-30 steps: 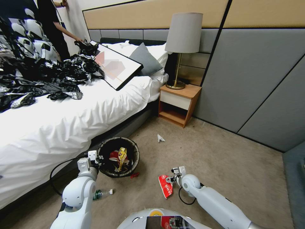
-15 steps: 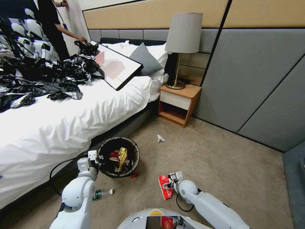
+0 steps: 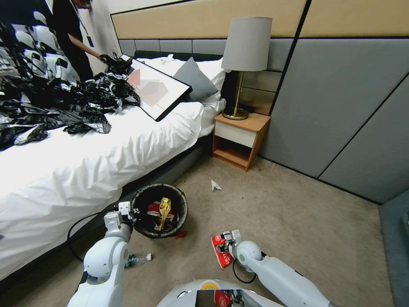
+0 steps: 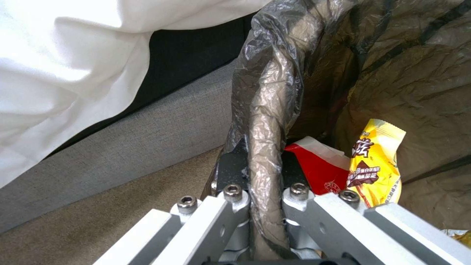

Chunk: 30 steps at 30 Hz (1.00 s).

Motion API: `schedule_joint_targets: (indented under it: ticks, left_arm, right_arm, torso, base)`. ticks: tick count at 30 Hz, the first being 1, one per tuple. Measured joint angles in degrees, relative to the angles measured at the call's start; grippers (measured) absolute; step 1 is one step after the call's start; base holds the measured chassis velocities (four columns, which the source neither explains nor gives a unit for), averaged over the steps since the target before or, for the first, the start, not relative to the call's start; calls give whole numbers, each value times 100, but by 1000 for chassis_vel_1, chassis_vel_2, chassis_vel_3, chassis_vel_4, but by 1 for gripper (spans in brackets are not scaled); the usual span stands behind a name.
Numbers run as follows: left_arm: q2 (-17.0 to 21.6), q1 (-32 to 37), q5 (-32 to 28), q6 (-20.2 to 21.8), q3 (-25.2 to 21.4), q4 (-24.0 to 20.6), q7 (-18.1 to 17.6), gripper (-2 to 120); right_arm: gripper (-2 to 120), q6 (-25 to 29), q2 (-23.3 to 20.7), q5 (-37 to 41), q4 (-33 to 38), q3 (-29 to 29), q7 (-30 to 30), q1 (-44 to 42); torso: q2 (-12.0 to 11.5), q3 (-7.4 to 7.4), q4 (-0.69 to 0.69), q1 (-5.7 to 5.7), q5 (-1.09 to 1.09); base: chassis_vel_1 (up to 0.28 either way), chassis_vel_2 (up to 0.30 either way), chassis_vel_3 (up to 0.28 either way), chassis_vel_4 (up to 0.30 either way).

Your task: Pick up the trash bin, then pick up the garbage from the floor and place it into the trash bin.

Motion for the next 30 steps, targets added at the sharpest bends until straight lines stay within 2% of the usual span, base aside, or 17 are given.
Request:
schedule_joint_targets:
  ticks: [1, 3, 4, 6, 16, 19, 21, 22, 24, 25, 30]
  left_arm:
    - [0, 0, 0, 0, 0, 0, 0, 0]
    - [2, 1, 18, 0, 4, 20, 7, 0]
    - [2, 1, 18, 0, 4, 20, 7, 0]
    - [2, 0, 20, 0, 3, 21, 15, 0]
    - [-7, -20, 35, 0, 14, 47, 16, 0]
    - [9, -17, 30, 0, 5, 29, 13, 0]
    - [42, -16, 9, 0, -14, -19, 2, 0]
    - [42, -16, 9, 0, -14, -19, 2, 0]
    - [68, -14, -53, 0, -25, -97, -14, 0]
    - [68, -14, -53, 0, -25, -97, -14, 0]
    - [104, -3, -60, 0, -58, -155, -17, 0]
  right_arm:
    - [22, 0, 0, 0, 0, 0, 0, 0]
    - [10, 21, 1, -2, -1, 11, -12, -16]
    - [10, 21, 1, -2, -1, 11, -12, -16]
    - [1, 35, -12, -2, 14, 32, -13, -28]
    - [0, 86, -159, 80, 246, 202, 54, -11]
    - [0, 91, -254, 220, 603, 309, 141, -12]
    - [0, 86, -413, 448, 1175, 462, 305, 1]
    - [0, 86, -413, 448, 1175, 462, 305, 1]
    - [0, 63, -663, 769, 1838, 667, 495, 101]
    - [0, 63, -663, 769, 1838, 667, 495, 101]
    - [0, -34, -1167, 1840, 3072, 1230, 887, 530]
  torso:
    - [0, 0, 0, 0, 0]
    - [0, 0, 0, 0, 1]
    - [0, 0, 0, 0, 1]
    - [0, 0, 0, 0, 1]
    - [0, 0, -2, 0, -1]
    - [0, 0, -1, 0, 0]
    - [0, 0, 0, 0, 0]
    - [0, 0, 0, 0, 0]
    - [0, 0, -1, 0, 0]
    - [0, 0, -1, 0, 0]
    - [0, 0, 1, 0, 0]
  base:
    - [0, 0, 0, 0]
    - [0, 0, 0, 0]
    - [0, 0, 0, 0]
    - [0, 0, 0, 0]
    - [0, 0, 0, 0]
    - [0, 0, 0, 0]
    - [0, 0, 0, 0]
    - [0, 0, 0, 0]
    - [0, 0, 0, 0]
    - [0, 0, 0, 0]
    - [0, 0, 0, 0]
